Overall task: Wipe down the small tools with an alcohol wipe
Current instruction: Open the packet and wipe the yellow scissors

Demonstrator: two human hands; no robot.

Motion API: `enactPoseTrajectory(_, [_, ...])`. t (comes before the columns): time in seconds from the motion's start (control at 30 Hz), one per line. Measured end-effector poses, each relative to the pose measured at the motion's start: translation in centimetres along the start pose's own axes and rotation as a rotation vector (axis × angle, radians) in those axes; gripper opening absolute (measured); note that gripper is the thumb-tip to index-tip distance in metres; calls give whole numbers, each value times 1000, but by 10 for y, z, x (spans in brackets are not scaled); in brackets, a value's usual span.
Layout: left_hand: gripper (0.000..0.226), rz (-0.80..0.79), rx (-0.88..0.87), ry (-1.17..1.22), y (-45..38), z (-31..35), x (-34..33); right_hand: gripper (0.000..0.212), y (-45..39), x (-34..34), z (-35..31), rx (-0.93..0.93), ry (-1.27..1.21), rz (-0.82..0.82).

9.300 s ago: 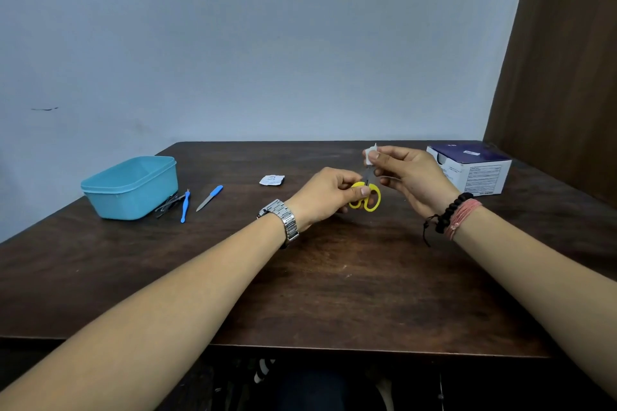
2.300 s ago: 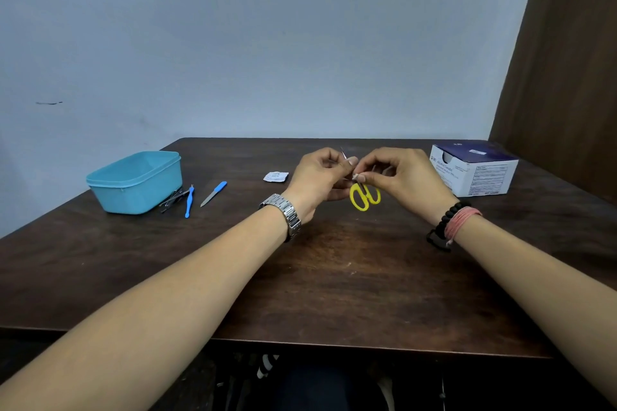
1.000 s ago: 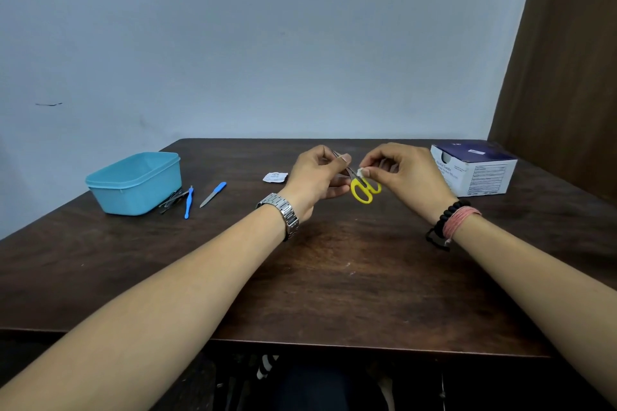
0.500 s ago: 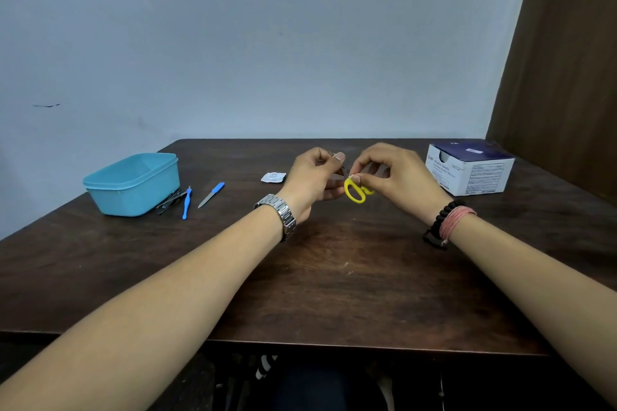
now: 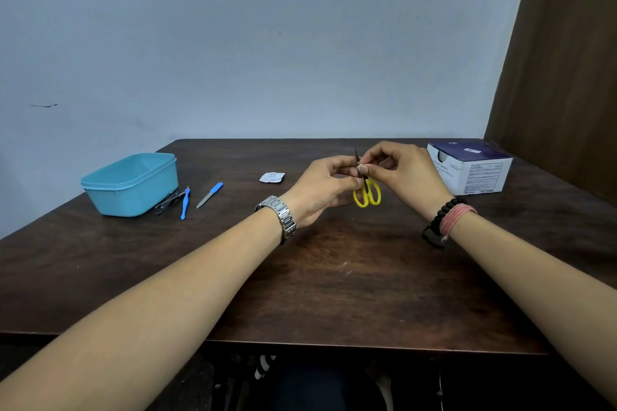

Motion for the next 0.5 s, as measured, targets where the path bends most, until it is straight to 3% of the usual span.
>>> enactPoseTrajectory(0.33, [42, -51, -19, -155, 2, 0, -7, 5, -3, 11, -2, -31, -31, 125])
enactPoseTrajectory(0.5, [40, 35, -36, -139, 0, 3, 0, 7, -1, 4, -4, 4, 12, 22])
Point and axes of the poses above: each hand's wrist, its own y-axis away from the middle knuckle, its own x-axis out of the back of the hand, z = x × y, the point moved 4 cm from there along -y, towards the middle knuckle, and after that the axes turned 8 degrees about z, right-handed, at the moved point
